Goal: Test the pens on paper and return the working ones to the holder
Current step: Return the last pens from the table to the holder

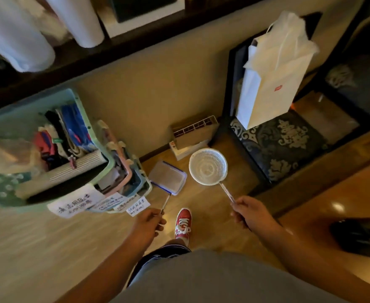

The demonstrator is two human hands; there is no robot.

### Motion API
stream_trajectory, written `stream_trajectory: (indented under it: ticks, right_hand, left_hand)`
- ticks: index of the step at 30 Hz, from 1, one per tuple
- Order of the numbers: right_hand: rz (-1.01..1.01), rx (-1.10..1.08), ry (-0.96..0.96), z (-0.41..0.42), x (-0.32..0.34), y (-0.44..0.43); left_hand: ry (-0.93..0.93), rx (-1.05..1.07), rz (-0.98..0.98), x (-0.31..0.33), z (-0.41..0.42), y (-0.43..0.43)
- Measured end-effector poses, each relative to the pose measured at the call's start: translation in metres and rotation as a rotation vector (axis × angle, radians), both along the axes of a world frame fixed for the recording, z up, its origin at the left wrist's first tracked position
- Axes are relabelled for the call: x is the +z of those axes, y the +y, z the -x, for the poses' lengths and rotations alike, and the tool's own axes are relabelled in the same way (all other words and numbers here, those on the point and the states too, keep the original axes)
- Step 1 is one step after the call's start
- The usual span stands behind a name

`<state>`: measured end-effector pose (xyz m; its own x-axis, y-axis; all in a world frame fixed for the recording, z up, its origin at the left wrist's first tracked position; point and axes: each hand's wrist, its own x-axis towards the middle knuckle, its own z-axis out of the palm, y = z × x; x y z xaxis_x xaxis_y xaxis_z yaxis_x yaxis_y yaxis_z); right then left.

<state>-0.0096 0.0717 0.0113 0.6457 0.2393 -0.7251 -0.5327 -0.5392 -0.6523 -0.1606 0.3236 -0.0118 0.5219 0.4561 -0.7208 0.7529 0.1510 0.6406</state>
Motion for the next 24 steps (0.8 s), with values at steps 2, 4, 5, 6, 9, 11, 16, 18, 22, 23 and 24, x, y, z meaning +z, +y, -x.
stream_trajectory:
  ticks: [2, 4, 5, 6, 9, 11, 16, 18, 22, 23, 24]
  right_hand:
    - [0.001, -0.108, -0.024, -0.009, 0.002, -0.004]
    - [0.02, -0.222, -0.048, -0.014, 0.004, -0.01]
    - [0.041, -0.281, -0.053, -0.014, 0.005, -0.015]
    - [0.059, -0.346, -0.052, -0.012, 0.007, -0.021]
    - [0.09, -0.536, -0.044, 0.004, 0.011, -0.045]
    - [0.088, -0.655, -0.028, 0.018, 0.014, -0.062]
    - [0.09, -0.944, -0.023, 0.059, 0.02, -0.101]
    - [0.08, -1.029, -0.034, 0.073, 0.022, -0.112]
    - [0.044, -1.108, -0.095, 0.084, 0.028, -0.14]
    - [0.038, -1.105, -0.128, 0.085, 0.031, -0.15]
    - [0.032, -1.09, -0.164, 0.084, 0.034, -0.159]
  left_hand:
    - [-0.011, -0.143, 0.0, -0.003, -0.039, 0.017]
    - [-0.034, -0.293, 0.01, -0.007, -0.079, 0.027]
    - [-0.044, -0.36, 0.019, -0.008, -0.1, 0.029]
    - [-0.051, -0.429, 0.027, -0.008, -0.12, 0.028]
    - [-0.059, -0.614, 0.083, -0.007, -0.175, 0.005]
    - [-0.085, -0.715, 0.141, -0.007, -0.203, -0.022]
    - [-0.129, -1.014, 0.178, -0.002, -0.246, -0.106]
    - [-0.146, -1.107, 0.178, 0.006, -0.256, -0.138]
    - [-0.227, -1.207, 0.187, 0.027, -0.268, -0.195]
    - [-0.258, -1.236, 0.187, 0.034, -0.269, -0.21]
    - [-0.293, -1.263, 0.186, 0.04, -0.271, -0.223]
